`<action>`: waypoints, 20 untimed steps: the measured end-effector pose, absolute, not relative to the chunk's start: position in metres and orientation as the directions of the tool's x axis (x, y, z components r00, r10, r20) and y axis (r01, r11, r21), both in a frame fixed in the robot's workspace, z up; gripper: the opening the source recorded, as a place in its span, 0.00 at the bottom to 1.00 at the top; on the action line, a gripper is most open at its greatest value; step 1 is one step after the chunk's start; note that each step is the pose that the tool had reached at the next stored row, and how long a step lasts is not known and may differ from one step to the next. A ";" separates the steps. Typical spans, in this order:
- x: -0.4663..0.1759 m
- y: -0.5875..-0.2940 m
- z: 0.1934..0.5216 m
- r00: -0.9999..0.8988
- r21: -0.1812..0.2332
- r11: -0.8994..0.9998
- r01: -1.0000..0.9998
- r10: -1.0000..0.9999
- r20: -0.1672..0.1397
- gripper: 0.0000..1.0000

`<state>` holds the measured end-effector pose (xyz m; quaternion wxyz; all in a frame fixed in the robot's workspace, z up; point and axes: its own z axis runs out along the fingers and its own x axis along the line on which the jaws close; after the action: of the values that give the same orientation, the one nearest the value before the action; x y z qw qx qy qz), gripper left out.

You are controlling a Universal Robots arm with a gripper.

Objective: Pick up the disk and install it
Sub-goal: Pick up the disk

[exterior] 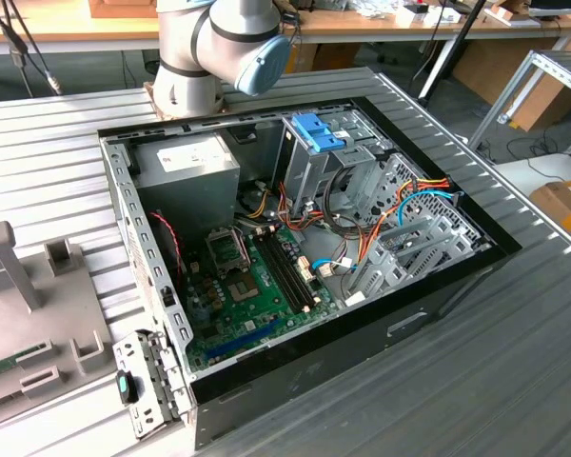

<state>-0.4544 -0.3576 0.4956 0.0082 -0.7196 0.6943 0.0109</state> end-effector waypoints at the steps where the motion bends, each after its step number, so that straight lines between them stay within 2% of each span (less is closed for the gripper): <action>1: -0.454 -0.358 0.497 0.036 0.003 -0.036 -0.999 -0.999 -0.027 0.36; 20: -0.436 -0.358 0.500 0.036 0.003 -0.036 -0.999 -0.999 -0.027 0.36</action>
<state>-0.4362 -0.3576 0.4997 0.0083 -0.7196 0.6943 0.0109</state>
